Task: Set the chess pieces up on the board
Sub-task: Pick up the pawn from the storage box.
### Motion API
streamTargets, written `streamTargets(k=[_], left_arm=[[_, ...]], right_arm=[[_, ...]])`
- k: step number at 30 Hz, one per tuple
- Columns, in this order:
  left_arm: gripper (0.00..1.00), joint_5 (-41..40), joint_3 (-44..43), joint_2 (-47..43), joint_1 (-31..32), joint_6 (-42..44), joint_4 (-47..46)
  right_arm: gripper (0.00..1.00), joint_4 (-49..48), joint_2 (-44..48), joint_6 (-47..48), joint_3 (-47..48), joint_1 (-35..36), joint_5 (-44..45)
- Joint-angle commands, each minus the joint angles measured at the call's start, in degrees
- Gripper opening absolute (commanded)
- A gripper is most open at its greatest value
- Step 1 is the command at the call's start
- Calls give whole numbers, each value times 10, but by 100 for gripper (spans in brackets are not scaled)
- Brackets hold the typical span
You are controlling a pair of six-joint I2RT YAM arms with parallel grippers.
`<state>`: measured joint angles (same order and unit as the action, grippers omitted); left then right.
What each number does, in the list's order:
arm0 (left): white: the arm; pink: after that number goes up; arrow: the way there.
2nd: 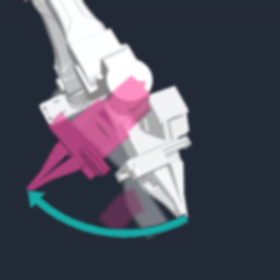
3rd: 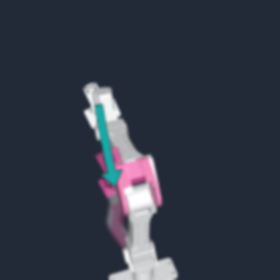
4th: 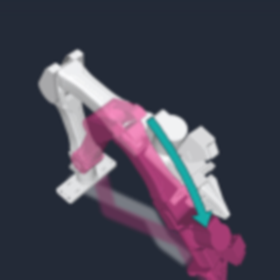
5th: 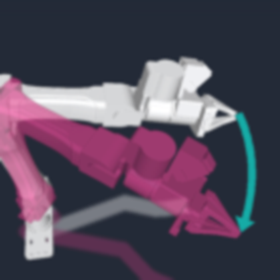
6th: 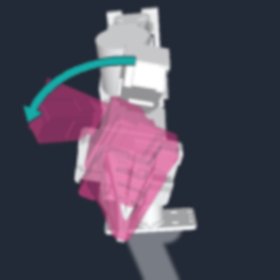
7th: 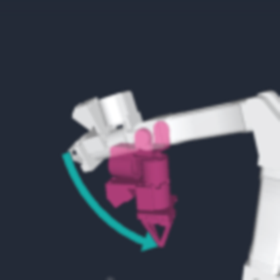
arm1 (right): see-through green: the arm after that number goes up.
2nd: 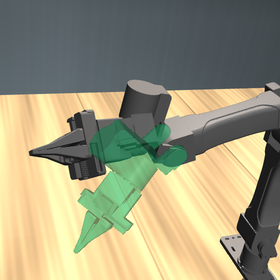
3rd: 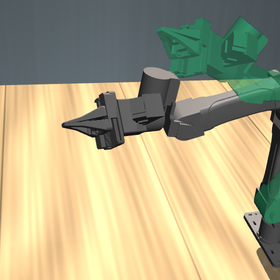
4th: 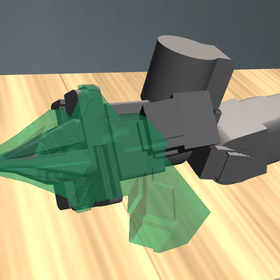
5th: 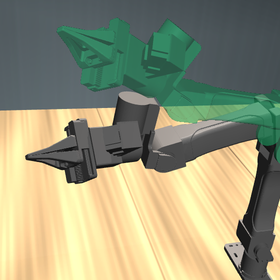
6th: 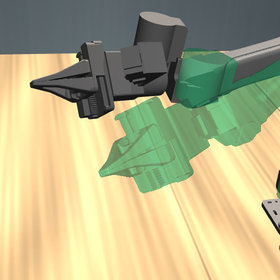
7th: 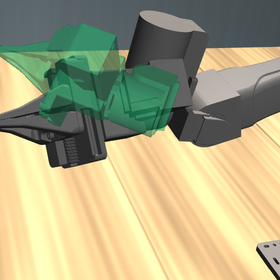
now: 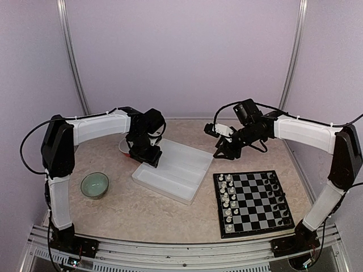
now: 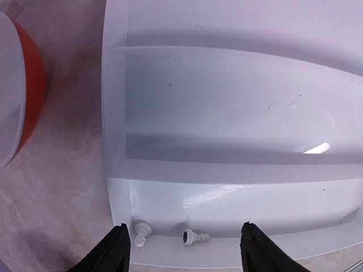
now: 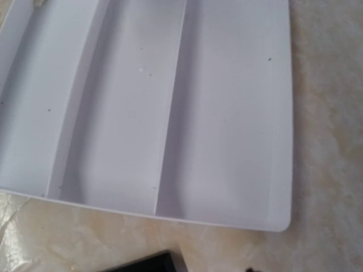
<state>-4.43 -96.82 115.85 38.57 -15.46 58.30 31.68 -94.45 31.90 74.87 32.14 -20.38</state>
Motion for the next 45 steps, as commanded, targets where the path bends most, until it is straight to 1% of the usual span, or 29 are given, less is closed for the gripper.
streamTargets(k=[1, 5, 11, 16, 21, 25, 27, 30, 35, 40, 45], left_arm=[[67, 23, -8, 25, -1, -19, 46], [69, 24, 9, 46, -6, -31, 52], [71, 64, 38, 62, -14, -37, 48], [71, 86, 57, 68, -4, -44, 51], [66, 92, 61, 72, 8, -47, 48], [62, 87, 43, 72, 10, -43, 36], [62, 77, 31, 71, 10, -46, 46], [65, 48, 16, 75, 10, -60, 75], [65, 46, 29, 75, 18, -67, 97], [66, -17, 25, 57, 24, -72, 103], [66, -42, 21, 37, 26, -85, 121]], right_arm=[[48, 0, -22, -13, 16, -19, -36], [48, 15, -32, -8, 25, -29, -45], [48, 31, -47, -8, 45, -37, -50], [48, 36, -57, -5, 51, -40, -59], [48, 37, -66, -11, 61, -40, -65], [48, 40, -71, -13, 68, -40, -67], [48, 41, -71, -11, 69, -40, -66], [48, 43, -71, -8, 69, -40, -65], [48, 44, -71, -9, 69, -40, -68], [48, 48, -74, -8, 71, -39, -68], [48, 49, -76, -7, 74, -39, -71]])
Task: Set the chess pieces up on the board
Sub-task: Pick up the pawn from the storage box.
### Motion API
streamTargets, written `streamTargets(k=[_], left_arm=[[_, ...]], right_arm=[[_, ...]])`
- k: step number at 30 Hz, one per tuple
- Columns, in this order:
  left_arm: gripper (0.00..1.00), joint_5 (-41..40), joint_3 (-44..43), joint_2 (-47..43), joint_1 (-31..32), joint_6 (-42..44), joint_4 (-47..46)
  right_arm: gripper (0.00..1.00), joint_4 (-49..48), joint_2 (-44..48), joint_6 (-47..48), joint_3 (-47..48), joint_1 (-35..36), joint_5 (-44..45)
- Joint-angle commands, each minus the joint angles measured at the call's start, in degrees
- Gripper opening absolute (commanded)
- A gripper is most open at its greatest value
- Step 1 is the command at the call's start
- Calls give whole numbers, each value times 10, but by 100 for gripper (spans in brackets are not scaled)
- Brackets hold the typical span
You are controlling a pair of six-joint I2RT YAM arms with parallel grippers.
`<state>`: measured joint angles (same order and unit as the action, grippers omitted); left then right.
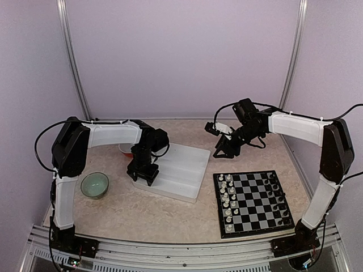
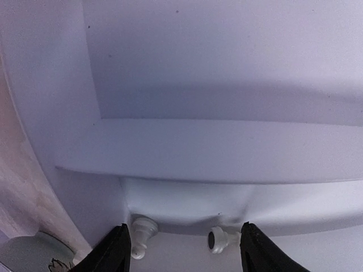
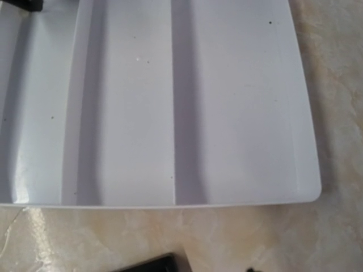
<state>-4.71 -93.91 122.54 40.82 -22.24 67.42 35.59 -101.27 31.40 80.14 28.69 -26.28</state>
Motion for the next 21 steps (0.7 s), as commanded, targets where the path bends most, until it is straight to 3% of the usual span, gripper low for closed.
streamTargets(k=[1, 9, 12, 21], left_arm=[[66, -32, -4, -31, 3, -18, 33], [64, 7, 2, 0, 10, -26, 58], [57, 27, 4, 11, 10, -26, 56], [50, 36, 13, 8, 10, -28, 33]], right_arm=[[48, 10, -8, -3, 22, -5, -13], [48, 11, -12, -1, 29, -5, -13], [48, 11, -13, -2, 29, -5, -16], [48, 14, -19, -1, 39, -1, -15]])
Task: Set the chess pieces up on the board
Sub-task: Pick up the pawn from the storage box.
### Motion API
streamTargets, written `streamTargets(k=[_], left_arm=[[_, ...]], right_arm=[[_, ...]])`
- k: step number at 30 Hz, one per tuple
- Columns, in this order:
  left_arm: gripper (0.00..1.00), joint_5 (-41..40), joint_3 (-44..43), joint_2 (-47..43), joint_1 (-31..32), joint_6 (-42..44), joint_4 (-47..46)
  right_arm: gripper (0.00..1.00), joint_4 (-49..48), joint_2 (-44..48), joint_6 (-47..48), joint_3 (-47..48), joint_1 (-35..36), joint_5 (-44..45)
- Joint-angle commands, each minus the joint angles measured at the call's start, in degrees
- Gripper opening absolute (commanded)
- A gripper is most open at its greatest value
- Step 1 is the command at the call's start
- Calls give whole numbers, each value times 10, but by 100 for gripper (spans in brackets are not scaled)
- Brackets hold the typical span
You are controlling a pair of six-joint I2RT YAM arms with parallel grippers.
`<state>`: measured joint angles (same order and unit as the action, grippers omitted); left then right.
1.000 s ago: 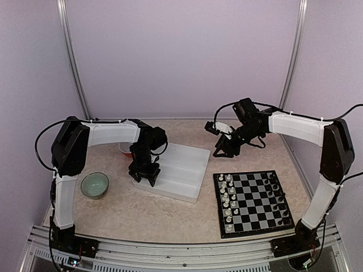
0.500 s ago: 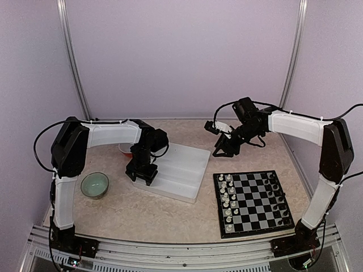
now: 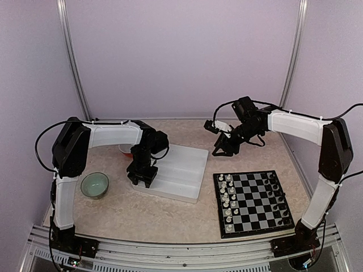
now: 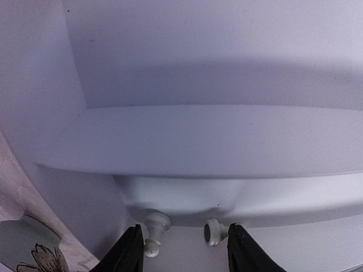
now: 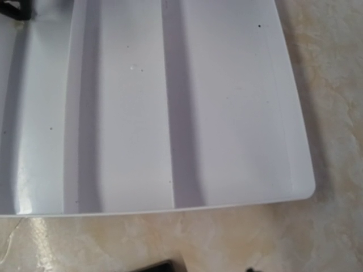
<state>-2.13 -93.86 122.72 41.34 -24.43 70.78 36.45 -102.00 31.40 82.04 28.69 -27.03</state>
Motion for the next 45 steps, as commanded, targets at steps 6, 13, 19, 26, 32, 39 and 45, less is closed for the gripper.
streamTargets(k=[6, 13, 19, 26, 32, 39, 45], left_arm=[[45, -24, 35, -6, 5, -21, 0], [38, -54, 55, -26, 3, -37, -3], [27, -45, 55, -40, 3, -45, 8], [14, -31, 43, -50, 3, -57, 34], [10, -42, 38, -55, 1, -57, 37], [12, -29, 68, -53, -1, -43, 16], [5, -31, 59, -45, -10, -22, -15]], right_arm=[[48, 7, -12, 1, 20, 6, -8], [48, 6, -14, 3, 22, 13, -4], [48, 7, -11, 8, 21, 19, 3], [47, 3, -8, 11, 15, 24, 11], [47, 1, -5, 18, 10, 27, 19], [47, -2, -4, 23, 7, 30, 25], [47, 1, -3, 34, 10, 37, 36]])
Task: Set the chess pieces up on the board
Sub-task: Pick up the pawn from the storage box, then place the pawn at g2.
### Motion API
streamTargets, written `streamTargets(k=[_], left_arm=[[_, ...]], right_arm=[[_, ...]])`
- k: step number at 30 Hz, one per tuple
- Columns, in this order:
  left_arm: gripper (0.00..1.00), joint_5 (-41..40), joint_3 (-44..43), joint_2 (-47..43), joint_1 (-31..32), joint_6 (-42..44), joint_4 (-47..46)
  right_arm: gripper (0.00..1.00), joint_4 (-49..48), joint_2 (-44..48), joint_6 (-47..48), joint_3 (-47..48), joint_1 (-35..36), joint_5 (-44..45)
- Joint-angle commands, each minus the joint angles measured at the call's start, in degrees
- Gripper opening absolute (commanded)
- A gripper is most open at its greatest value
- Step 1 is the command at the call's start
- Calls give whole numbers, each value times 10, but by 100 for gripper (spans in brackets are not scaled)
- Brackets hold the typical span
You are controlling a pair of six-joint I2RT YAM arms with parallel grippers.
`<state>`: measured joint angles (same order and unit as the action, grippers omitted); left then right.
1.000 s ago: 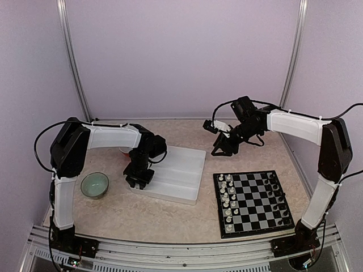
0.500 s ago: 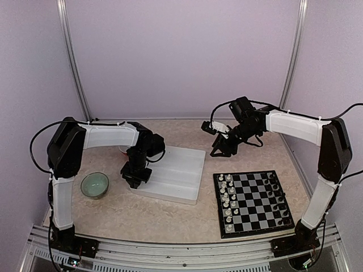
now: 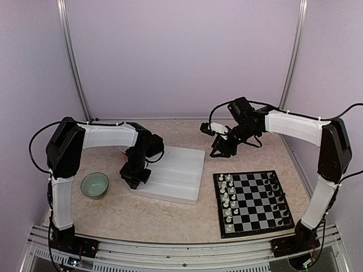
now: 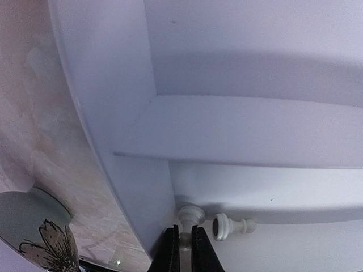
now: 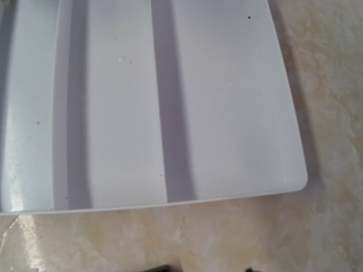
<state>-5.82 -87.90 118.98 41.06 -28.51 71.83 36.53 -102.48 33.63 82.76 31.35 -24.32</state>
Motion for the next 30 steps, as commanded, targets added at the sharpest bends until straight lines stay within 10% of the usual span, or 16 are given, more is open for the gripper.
streamTargets(k=[1, 30], left_arm=[[3, 6, -8, -4, -9, 22, -28], [0, 90, -265, 16, 59, 51, -9]], right_arm=[[47, 3, 2, 15, 6, 11, 9], [45, 124, 40, 40, 104, -82, -29]])
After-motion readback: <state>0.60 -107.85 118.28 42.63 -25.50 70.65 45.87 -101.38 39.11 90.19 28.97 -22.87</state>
